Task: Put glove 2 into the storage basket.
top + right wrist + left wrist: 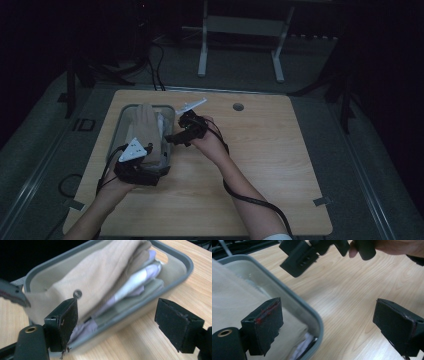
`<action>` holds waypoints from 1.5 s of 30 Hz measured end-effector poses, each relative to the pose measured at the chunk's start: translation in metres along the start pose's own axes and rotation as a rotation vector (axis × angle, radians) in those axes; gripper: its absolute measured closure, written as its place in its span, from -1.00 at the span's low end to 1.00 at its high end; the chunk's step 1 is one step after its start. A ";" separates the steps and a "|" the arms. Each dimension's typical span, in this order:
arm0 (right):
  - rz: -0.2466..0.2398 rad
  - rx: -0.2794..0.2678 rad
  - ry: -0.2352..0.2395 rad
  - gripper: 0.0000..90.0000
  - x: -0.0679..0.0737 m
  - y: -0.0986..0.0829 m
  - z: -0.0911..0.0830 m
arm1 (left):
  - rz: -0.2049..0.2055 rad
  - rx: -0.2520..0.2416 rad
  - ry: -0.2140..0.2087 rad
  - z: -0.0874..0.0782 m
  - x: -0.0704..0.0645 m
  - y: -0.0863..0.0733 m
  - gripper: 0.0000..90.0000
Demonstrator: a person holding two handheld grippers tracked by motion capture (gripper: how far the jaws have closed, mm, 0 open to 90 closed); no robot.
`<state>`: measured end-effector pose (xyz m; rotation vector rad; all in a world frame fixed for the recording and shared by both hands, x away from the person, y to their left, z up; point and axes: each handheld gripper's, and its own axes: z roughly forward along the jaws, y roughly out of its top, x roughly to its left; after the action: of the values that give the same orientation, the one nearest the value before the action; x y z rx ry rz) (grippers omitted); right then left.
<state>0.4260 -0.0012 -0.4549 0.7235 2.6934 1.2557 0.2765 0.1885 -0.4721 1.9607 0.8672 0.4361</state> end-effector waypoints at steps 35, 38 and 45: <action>0.064 0.018 -0.023 -0.62 -0.027 -0.123 -0.056 | 0.126 0.093 -0.221 0.071 -0.071 -0.012 -0.79; 0.065 0.027 -0.024 -0.62 -0.028 -0.132 -0.058 | 0.129 0.102 -0.240 0.076 -0.076 -0.014 -0.79; 0.077 0.031 -0.021 -0.62 -0.030 -0.154 -0.064 | 0.146 0.120 -0.278 0.088 -0.083 -0.019 -0.79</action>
<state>0.3765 -0.1447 -0.5303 0.8476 2.6983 1.2178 0.2650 0.0815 -0.5308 2.1413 0.5868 0.1909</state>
